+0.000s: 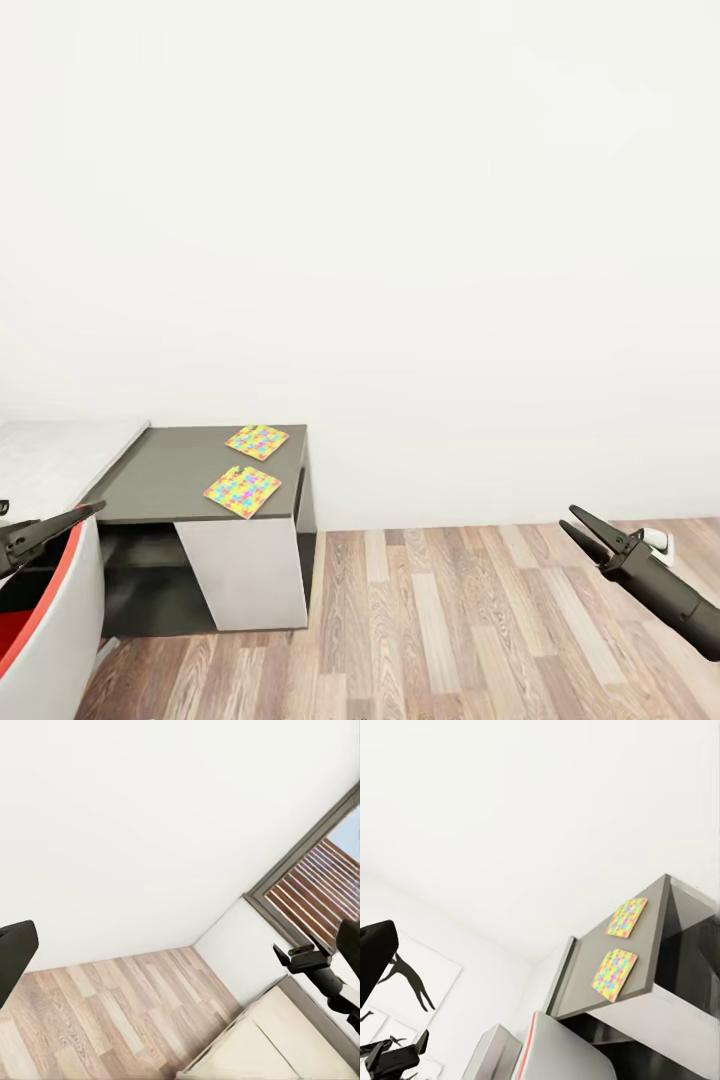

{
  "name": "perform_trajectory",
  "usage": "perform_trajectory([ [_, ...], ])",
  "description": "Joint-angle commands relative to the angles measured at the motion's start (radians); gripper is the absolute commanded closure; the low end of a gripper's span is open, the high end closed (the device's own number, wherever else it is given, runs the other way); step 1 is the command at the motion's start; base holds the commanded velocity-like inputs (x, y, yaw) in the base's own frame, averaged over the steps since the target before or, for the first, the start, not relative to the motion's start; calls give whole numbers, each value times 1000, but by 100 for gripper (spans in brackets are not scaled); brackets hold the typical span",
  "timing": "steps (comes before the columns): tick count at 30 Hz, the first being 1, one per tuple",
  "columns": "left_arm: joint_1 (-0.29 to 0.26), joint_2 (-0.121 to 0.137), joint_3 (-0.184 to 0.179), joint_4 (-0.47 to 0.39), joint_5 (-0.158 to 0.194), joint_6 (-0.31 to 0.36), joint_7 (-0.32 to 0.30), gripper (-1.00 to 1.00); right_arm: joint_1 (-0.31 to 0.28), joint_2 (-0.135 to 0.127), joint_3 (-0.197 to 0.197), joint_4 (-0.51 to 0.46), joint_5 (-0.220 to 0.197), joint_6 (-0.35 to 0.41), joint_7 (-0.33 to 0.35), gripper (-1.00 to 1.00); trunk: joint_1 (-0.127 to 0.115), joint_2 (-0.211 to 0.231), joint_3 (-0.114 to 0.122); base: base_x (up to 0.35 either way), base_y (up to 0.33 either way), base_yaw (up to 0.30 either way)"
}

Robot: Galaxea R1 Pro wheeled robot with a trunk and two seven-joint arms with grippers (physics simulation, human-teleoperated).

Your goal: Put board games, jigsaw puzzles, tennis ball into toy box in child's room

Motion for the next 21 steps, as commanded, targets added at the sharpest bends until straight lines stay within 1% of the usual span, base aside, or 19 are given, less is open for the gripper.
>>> perform_trajectory([
  [1,0,0,1,0,-1,11,-4,-100,-1,0,0,0,-7,8,0,-100,0,-2,-2,-140,0,-277],
  [13,0,0,1,0,0,10,-4,-100,-1,0,-1,0,-7,8,-1,-100,0,-2,-2,-97,1,-277],
  [21,0,-1,1,0,0,10,-4,-100,-1,0,0,0,-7,8,0,-100,0,-2,-2,-123,74,-278],
])
